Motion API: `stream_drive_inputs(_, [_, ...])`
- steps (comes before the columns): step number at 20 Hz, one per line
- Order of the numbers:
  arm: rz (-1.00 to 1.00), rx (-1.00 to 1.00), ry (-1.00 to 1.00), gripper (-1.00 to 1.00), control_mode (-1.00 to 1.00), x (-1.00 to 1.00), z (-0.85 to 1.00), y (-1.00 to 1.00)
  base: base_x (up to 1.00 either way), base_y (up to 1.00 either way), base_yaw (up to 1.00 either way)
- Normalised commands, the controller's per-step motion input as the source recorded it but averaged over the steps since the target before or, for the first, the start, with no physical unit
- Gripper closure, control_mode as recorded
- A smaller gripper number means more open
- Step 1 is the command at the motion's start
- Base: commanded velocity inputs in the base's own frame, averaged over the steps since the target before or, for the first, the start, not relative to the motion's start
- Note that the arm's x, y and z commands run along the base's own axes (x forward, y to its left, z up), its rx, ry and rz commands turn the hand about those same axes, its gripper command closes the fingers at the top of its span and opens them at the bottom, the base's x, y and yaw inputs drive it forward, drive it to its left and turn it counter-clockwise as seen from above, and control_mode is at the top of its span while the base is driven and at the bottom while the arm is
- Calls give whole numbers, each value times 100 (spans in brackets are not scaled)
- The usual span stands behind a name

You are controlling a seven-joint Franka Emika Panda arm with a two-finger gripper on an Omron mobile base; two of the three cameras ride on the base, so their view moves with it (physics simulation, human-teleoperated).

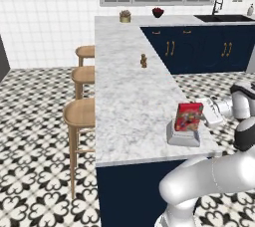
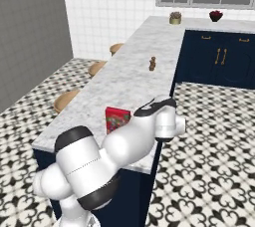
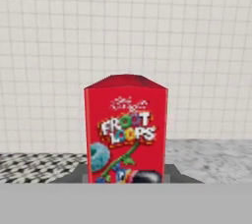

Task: Pick the cereal and place it on the digital scale for weighing, and close the cabinet.

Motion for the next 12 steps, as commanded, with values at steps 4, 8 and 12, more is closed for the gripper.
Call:
stream_drive_inputs(4, [0,0,-5,100,-100,20,-12,0,0,0,0])
stream_drive_inputs(8, [0,0,0,100,-100,20,-5,0,0,0,0])
stream_drive_inputs(12, [0,0,0,100,-100,14,-21,0,0,0,0])
